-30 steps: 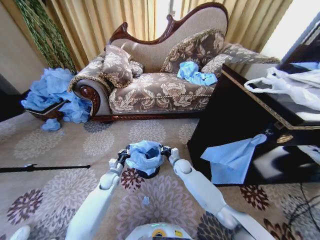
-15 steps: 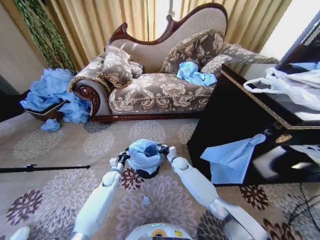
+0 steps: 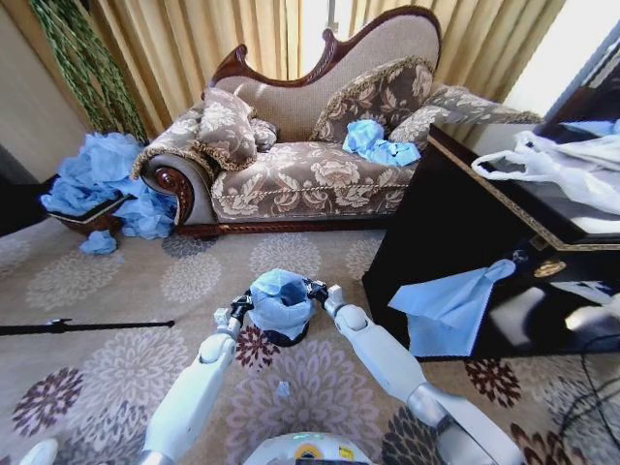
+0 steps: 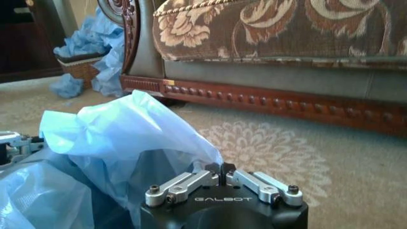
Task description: Place a garbage bag over the trash bin.
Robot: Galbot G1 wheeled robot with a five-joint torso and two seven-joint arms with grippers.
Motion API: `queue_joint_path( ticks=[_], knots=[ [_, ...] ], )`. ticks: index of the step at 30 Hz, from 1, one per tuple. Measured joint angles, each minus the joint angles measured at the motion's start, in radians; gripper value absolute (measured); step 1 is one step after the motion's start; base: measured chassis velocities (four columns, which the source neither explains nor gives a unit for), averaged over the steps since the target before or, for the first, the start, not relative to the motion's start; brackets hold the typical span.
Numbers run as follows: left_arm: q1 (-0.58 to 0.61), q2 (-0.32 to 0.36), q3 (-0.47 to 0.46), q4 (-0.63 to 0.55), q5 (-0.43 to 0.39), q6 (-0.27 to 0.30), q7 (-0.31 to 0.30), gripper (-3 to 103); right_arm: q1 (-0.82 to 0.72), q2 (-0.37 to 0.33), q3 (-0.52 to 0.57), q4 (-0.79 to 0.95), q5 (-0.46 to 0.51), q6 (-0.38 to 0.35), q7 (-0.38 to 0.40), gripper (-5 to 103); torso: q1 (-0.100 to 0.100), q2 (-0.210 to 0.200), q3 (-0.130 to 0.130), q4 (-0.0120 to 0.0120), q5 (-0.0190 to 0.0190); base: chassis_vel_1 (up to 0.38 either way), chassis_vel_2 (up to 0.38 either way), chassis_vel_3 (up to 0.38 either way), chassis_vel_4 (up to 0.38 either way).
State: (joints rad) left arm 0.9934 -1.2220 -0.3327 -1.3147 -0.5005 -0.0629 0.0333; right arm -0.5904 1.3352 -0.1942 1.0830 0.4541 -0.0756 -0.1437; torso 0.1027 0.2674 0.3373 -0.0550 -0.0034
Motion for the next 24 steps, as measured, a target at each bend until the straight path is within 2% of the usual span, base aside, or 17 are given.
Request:
queue_joint_path(
  ticks=[2, 3, 4, 5, 6, 10, 24],
  knots=[
    [0.007, -0.001, -0.001, -0.006, 0.0, -0.002, 0.001, 0, 0.005, -0.02, -0.004, -0.014, 0.037, -0.032, -0.044, 0, 0.0, 0.0, 0.0, 0.0009, -0.0006, 0.0, 0.0, 0.0, 0.0],
    [0.011, -0.001, -0.002, -0.007, 0.0, -0.003, 0.002, 0, 0.004, -0.028, -0.005, -0.015, 0.049, -0.045, -0.064, 0, 0.001, -0.001, 0.001, -0.0003, 0.0006, 0.0, 0.0, 0.0, 0.0],
    [0.011, -0.001, -0.002, -0.007, 0.0, -0.003, 0.002, 0, 0.004, -0.028, -0.005, -0.015, 0.049, -0.045, -0.064, 0, 0.001, -0.001, 0.001, -0.0003, 0.0006, 0.0, 0.0, 0.0, 0.0],
    [0.016, 0.0, -0.002, -0.007, 0.0, -0.005, 0.004, 0, 0.013, -0.048, -0.003, -0.006, 0.076, -0.069, -0.097, 0, 0.001, -0.001, 0.001, 0.001, 0.0005, 0.0, 0.0, 0.0, 0.0],
    [0.016, 0.0, -0.004, -0.007, 0.0, -0.009, 0.006, 0, 0.022, -0.064, -0.002, 0.008, 0.094, -0.082, -0.119, 0, 0.0, -0.001, 0.001, 0.0, -0.0006, 0.0, 0.0, 0.0, 0.0],
    [0.023, -0.002, -0.005, -0.006, 0.001, -0.013, 0.008, 0, 0.035, -0.083, -0.009, 0.015, 0.122, -0.095, -0.164, 0, 0.0, -0.001, 0.001, -0.0002, 0.0002, 0.0, 0.0, 0.0, 0.0],
    [0.034, -0.003, -0.01, -0.006, -0.005, -0.019, 0.019, 0, 0.113, 0.01, -0.016, -0.115, 0.107, -0.045, -0.175, 0, 0.0, 0.0, 0.0, -0.0002, -0.0001, 0.0, 0.0, 0.0, 0.0]
  ],
)
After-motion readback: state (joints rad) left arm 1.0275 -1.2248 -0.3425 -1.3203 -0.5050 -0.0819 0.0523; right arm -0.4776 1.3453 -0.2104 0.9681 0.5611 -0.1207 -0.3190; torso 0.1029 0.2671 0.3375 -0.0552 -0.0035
